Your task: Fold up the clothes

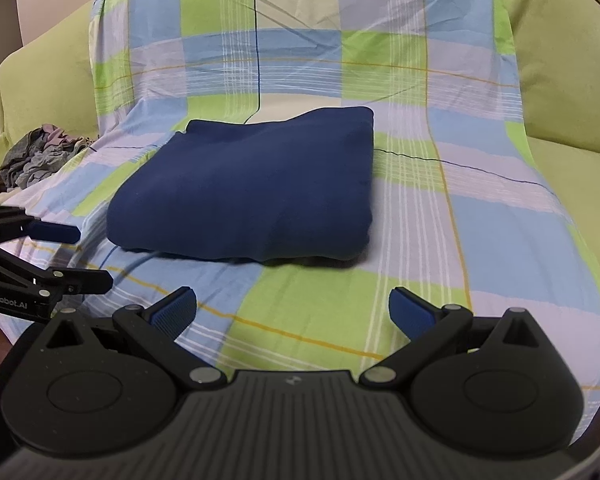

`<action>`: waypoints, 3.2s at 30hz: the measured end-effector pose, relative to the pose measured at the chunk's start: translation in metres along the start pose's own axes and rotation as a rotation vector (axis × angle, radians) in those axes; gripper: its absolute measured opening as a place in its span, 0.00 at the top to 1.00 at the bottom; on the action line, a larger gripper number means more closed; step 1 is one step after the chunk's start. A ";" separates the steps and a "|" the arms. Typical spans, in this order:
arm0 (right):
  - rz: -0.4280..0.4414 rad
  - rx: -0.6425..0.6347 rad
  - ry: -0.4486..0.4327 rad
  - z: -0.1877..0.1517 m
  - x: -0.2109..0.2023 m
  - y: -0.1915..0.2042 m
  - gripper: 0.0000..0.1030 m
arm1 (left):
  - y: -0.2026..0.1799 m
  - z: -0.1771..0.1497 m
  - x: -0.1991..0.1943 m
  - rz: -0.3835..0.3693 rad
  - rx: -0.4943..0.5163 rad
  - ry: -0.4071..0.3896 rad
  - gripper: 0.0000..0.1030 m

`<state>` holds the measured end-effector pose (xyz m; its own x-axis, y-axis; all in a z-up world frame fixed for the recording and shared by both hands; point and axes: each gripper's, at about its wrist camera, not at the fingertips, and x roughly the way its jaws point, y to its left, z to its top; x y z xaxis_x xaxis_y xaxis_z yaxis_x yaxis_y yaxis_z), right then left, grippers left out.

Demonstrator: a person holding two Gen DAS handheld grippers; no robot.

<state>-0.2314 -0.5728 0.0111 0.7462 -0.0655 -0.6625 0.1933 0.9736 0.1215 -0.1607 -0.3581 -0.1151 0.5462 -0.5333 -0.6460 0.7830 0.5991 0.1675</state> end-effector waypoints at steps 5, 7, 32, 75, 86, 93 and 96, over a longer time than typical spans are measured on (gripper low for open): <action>0.021 -0.066 -0.038 0.007 0.002 0.001 0.04 | -0.017 0.004 -0.008 0.008 0.243 -0.110 0.19; 0.058 -0.041 -0.067 0.013 0.007 -0.004 0.18 | -0.016 0.008 -0.004 -0.003 0.270 -0.116 0.19; 0.149 -0.013 -0.166 0.089 0.103 -0.063 0.72 | 0.060 0.097 0.100 -0.026 0.099 -0.118 0.19; 0.151 -0.789 -0.126 0.020 0.038 0.003 0.69 | -0.017 0.036 0.047 -0.063 0.542 -0.064 0.25; 0.034 -0.939 -0.048 0.017 0.034 0.006 0.51 | -0.026 0.037 0.015 0.039 0.750 -0.111 0.24; -0.026 -1.158 0.009 0.004 0.062 0.052 0.38 | -0.052 0.030 0.053 0.141 0.924 -0.050 0.24; -0.087 -1.238 -0.019 0.001 0.085 0.067 0.39 | -0.047 0.036 0.068 0.148 0.943 -0.043 0.21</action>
<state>-0.1545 -0.5139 -0.0357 0.7719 -0.1333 -0.6216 -0.4811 0.5166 -0.7083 -0.1499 -0.4439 -0.1403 0.6544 -0.5237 -0.5454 0.6123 -0.0561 0.7886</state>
